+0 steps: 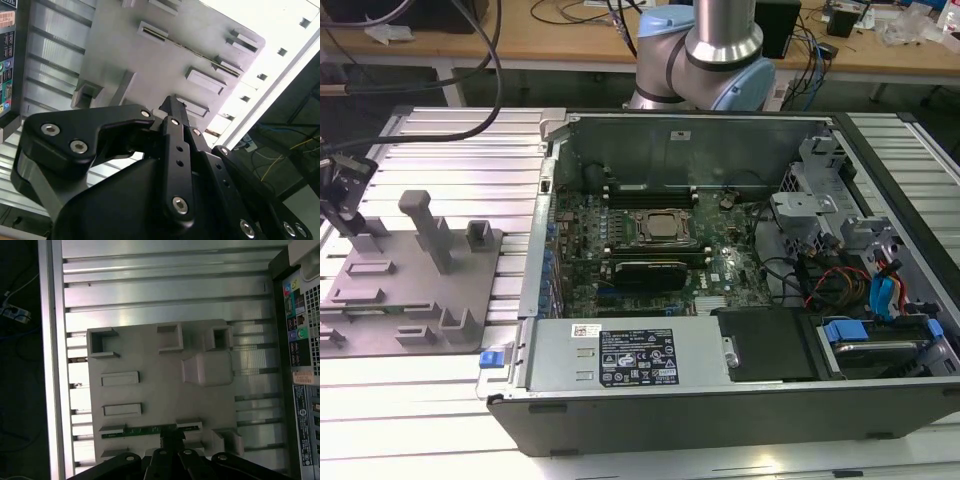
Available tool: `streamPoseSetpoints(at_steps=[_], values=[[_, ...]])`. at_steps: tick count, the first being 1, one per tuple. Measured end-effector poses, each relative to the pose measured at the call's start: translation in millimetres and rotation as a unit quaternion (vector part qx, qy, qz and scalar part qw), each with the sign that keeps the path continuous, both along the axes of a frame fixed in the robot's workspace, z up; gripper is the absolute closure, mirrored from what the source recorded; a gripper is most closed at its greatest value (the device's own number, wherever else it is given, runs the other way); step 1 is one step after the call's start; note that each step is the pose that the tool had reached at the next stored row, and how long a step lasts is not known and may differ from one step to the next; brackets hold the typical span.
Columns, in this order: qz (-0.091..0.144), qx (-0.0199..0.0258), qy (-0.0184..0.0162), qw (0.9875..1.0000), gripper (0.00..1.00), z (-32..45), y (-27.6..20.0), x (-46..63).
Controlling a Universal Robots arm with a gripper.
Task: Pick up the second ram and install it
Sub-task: 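Pick up the second ram and move it above second insertion slot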
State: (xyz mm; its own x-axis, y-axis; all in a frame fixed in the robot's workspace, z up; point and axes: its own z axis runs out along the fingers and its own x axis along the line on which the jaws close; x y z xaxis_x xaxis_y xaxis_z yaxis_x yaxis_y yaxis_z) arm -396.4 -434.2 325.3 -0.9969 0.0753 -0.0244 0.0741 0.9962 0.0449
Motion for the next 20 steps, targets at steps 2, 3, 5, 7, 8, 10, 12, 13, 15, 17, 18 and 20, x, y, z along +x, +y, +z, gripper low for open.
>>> streamPoseSetpoints(at_steps=[2, 3, 5, 7, 8, 10, 12, 13, 15, 17, 18, 20], values=[[0.000, 0.0000, 0.0000, 1.0000, 0.92, 0.0, 0.0, -0.1], [0.000, 0.0000, 0.0000, 1.0000, 0.92, 0.0, 0.0, -0.2], [0.000, 0.0000, 0.0000, 1.0000, 0.92, -0.1, 0.0, -0.4], [0.000, 0.0000, 0.0001, 1.0000, 0.92, -0.1, -0.1, -0.5], [0.000, 0.0000, 0.0000, 1.0000, 0.92, -0.2, -0.1, -0.5], [0.026, -0.0001, 0.0001, 0.9997, 0.92, -0.3, 0.0, -0.7], [0.064, 0.0000, 0.0000, 0.9979, 0.92, -1.1, 0.0, -0.6], [0.084, 0.0000, 0.0001, 0.9965, 0.92, -1.4, -0.1, -0.5], [0.103, -0.0001, 0.0000, 0.9947, 0.92, -1.8, 0.0, -0.5], [0.125, -0.0002, 0.0001, 0.9922, 0.92, -2.1, 0.0, -0.5], [0.145, -0.0003, 0.0001, 0.9895, 0.92, -2.4, 0.0, -0.5], [0.180, -0.0009, 0.0002, 0.9837, 0.92, -2.8, 0.0, -0.5]])
